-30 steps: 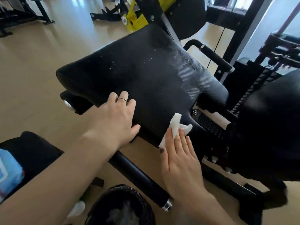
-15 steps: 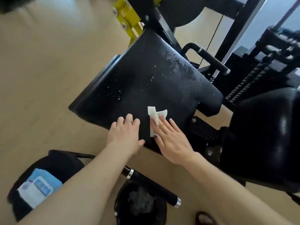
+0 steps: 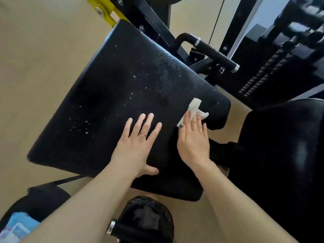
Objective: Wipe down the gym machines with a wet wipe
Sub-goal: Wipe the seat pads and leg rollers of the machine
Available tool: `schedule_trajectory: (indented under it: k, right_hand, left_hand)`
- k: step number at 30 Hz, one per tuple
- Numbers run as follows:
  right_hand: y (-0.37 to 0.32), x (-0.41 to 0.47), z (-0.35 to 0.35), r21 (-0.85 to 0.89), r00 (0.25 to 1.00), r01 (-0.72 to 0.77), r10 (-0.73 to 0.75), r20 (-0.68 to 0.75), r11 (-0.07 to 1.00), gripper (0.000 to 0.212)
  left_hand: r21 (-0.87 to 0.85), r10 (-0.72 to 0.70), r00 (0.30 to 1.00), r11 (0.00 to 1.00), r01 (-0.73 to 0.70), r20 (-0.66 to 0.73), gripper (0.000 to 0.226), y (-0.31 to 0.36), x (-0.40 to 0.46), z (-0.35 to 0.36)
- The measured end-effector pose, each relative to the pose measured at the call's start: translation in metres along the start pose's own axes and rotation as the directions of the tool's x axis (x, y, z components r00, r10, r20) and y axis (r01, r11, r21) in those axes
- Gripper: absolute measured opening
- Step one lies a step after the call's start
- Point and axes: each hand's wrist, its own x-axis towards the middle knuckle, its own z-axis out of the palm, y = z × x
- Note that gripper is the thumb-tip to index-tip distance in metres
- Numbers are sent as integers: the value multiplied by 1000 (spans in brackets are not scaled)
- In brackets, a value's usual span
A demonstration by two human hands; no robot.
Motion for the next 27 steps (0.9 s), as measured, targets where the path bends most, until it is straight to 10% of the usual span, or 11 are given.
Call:
schedule_trajectory:
  k: [5, 12, 18, 24, 27]
  right_hand:
    - [-17, 20, 7, 132, 987, -117, 130, -90, 984, 60]
    - [1, -17, 9, -54, 982, 178, -180, -49, 983, 60]
    - [5, 91, -25, 105, 941, -283, 297, -160, 953, 59]
    - [-44, 68, -14, -83, 928, 340, -349, -129, 937, 61]
    - [5, 98, -25, -143, 957, 160, -189, -219, 977, 61]
  left_hand:
    - [-123, 33, 986, 992, -13, 165, 144, -4, 12, -1]
    - [-154, 20, 962, 988, 23, 272, 144, -3, 15, -10]
    - [-147, 10, 944, 988, 41, 331, 144, -2, 18, -16]
    - [-140, -1, 940, 989, 52, 341, 145, -2, 20, -18]
    - [-139, 7, 943, 989, 42, 333, 144, -2, 20, -15]
